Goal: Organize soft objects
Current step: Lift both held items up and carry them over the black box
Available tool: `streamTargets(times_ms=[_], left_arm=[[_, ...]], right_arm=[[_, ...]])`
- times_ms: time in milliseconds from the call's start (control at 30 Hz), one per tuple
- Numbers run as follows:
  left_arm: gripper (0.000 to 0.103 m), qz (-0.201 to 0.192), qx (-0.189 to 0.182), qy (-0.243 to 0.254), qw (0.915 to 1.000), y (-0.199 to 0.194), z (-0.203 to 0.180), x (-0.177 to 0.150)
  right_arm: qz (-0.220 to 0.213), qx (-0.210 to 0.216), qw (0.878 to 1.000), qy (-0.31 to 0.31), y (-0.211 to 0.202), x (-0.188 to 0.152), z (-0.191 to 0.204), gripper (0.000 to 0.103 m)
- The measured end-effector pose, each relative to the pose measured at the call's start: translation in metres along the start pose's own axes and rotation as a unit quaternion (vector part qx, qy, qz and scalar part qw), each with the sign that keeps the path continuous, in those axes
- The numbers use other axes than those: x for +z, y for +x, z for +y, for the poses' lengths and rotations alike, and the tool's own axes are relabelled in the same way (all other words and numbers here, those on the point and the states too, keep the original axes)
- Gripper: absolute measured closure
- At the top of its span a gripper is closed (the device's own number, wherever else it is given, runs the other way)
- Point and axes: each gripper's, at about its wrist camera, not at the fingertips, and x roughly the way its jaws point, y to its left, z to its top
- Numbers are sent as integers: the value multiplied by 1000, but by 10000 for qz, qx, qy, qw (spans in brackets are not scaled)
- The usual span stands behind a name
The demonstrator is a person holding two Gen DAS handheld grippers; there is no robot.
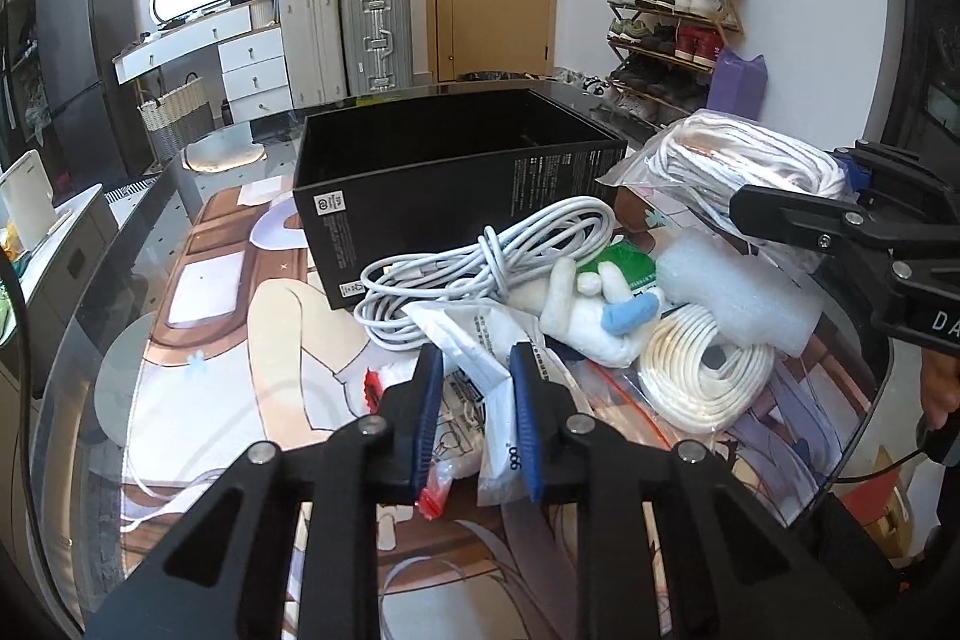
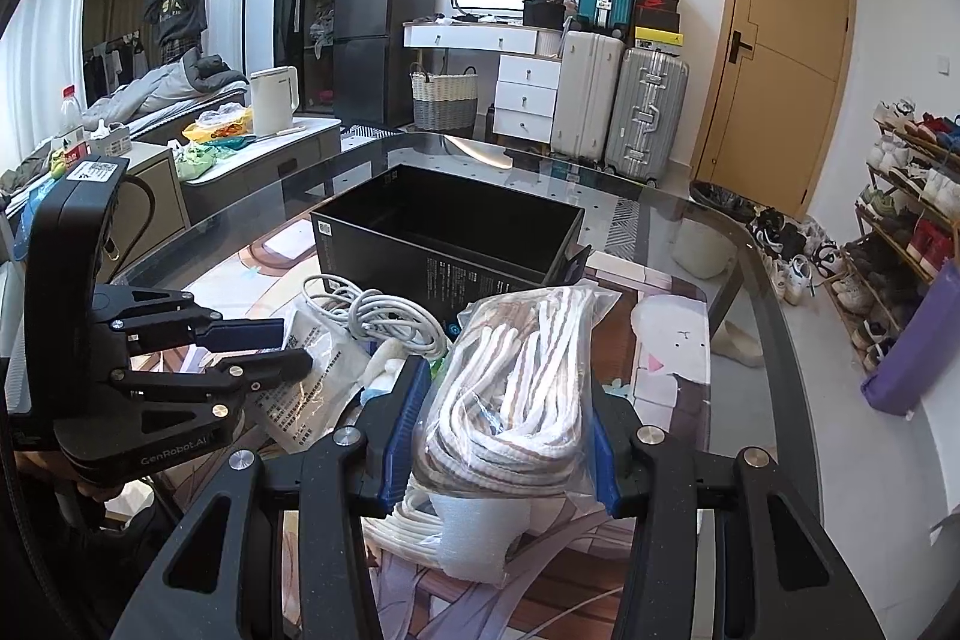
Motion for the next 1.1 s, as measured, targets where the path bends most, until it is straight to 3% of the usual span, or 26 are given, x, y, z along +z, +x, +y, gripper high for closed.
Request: streamTargets(times_ms=[133,200,267,400,467,500,600,700,1100], left_arm=[[77,106,-121,-71,9998,3,1,1],[59,142,-136,-60,9998,4,-1,0],[50,131,-149,22,9998,5,-7,0],[50,87,7,285,9996,8,-18,-3],[53,72,76,400,9991,8,-23,-4],[64,56,72,451,9989,7,-24,-5],[81,-13,124,566,9983,5,-26,-7],[88,-37,40,516,9987,1,-21,-6],[93,-400,-134,177,9990,-36,1,-1]], right_arm=[[3,5,10000,-2,0,0,0,56],[4,8,10000,-3,0,0,0,56],[7,11,10000,-18,0,0,0,56],[5,9,10000,-23,0,0,1,56],[8,5,10000,-22,-1,0,1,56],[5,5,10000,-17,-1,0,1,56],[8,-1,10000,-22,0,0,1,56],[-2,2,10000,-35,-1,0,2,56],[-172,-8,9998,-26,-11,1,-2,56]])
